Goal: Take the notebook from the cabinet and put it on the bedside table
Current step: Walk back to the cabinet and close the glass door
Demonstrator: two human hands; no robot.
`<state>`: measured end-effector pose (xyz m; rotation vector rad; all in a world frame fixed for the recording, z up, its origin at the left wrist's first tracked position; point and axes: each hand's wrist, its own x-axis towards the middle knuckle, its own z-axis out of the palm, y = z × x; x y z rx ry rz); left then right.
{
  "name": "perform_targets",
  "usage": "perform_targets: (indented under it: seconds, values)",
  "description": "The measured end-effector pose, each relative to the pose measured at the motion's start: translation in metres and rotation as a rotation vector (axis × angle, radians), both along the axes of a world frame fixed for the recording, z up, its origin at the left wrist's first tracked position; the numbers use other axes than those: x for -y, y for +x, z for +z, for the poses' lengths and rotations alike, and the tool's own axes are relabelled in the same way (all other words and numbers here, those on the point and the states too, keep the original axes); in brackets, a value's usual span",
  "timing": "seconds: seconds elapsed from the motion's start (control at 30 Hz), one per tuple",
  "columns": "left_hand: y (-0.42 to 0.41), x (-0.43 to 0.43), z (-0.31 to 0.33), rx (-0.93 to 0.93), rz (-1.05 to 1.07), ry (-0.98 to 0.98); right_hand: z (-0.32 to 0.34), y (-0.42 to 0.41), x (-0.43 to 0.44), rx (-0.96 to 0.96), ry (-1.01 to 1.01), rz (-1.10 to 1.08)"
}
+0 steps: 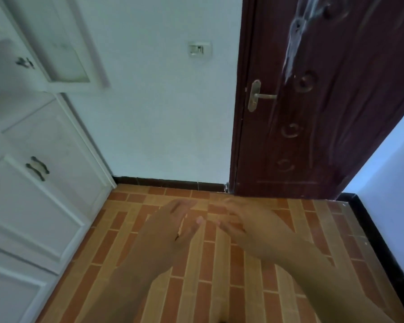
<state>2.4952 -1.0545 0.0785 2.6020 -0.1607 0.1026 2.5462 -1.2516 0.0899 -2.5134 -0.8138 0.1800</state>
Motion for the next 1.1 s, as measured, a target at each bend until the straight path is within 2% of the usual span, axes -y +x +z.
perform_targets:
  seconds: [0.13,0.47,0.83,1.1]
  values:
    - [0.055,-0.030,-0.001,0.007,0.047,-0.051,0.010,0.069,-0.031,0.041,0.003,0.083]
    - [0.178,-0.135,-0.007,0.056,0.193,-0.081,0.008,0.216,-0.130,0.001,0.004,0.199]
    - [0.363,-0.310,0.017,0.100,0.275,-0.001,0.032,0.404,-0.308,0.083,0.008,0.206]
    - [0.451,-0.409,0.059,0.188,0.281,0.116,0.081,0.509,-0.403,0.157,0.107,0.232]
